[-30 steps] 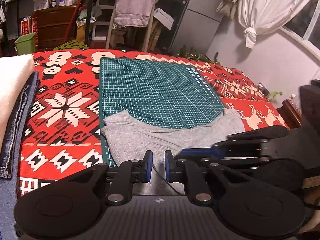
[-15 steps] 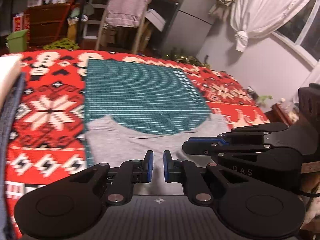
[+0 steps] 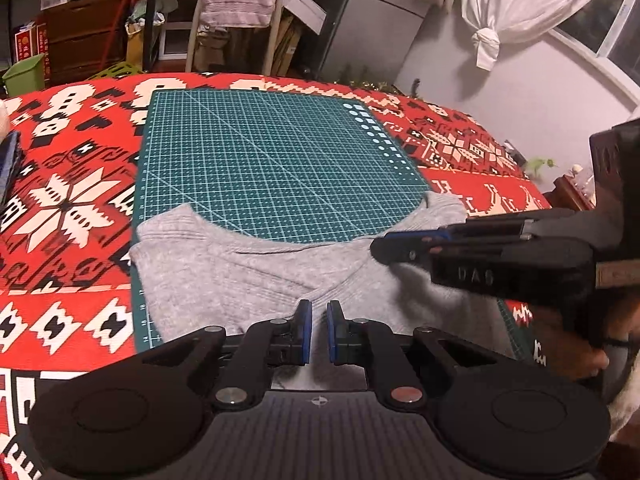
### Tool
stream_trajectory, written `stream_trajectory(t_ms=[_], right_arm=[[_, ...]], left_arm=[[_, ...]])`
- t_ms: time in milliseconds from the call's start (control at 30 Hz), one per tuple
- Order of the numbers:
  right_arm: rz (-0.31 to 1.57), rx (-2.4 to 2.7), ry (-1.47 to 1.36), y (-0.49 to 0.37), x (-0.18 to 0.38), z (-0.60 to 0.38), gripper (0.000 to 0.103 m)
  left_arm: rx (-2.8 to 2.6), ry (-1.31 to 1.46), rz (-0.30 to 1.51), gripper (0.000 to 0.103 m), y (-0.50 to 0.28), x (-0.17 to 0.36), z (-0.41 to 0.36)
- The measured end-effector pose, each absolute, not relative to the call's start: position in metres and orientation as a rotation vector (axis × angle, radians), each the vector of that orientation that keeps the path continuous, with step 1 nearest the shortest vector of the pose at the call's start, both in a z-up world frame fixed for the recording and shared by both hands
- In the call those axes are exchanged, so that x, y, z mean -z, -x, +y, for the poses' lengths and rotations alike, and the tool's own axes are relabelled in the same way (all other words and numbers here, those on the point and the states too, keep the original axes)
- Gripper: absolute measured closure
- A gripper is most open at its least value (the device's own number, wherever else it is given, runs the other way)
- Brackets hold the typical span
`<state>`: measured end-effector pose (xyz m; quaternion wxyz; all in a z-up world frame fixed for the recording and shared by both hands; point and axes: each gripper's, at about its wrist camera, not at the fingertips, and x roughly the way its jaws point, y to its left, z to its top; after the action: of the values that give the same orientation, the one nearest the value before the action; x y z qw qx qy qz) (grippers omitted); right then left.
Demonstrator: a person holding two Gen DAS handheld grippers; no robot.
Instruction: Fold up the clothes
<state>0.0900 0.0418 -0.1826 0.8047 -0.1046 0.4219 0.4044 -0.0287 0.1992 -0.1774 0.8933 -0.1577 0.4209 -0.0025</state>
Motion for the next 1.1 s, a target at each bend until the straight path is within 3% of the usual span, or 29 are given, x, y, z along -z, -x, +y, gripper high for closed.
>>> stream_trajectory(t_ms=[300, 833, 1100], right_arm=[[0.855, -0.791, 0.203, -0.093, 0.157, 0.009, 0.093], [0.894, -0.686, 0.112, -0.146, 0.179, -0.024, 0.096], [0.887, -0.669, 0.034, -0.145, 0.166, -0.046, 0.093]], left_arm=[[0.002, 0.341, 0.862, 0.094, 0.033, 0.174, 0.202], [-0.006, 0.335, 0.876, 0.094, 0.033, 0.181, 0.207], [0.015, 0.387, 0.871, 0.094, 0.037, 0.176, 0.209]])
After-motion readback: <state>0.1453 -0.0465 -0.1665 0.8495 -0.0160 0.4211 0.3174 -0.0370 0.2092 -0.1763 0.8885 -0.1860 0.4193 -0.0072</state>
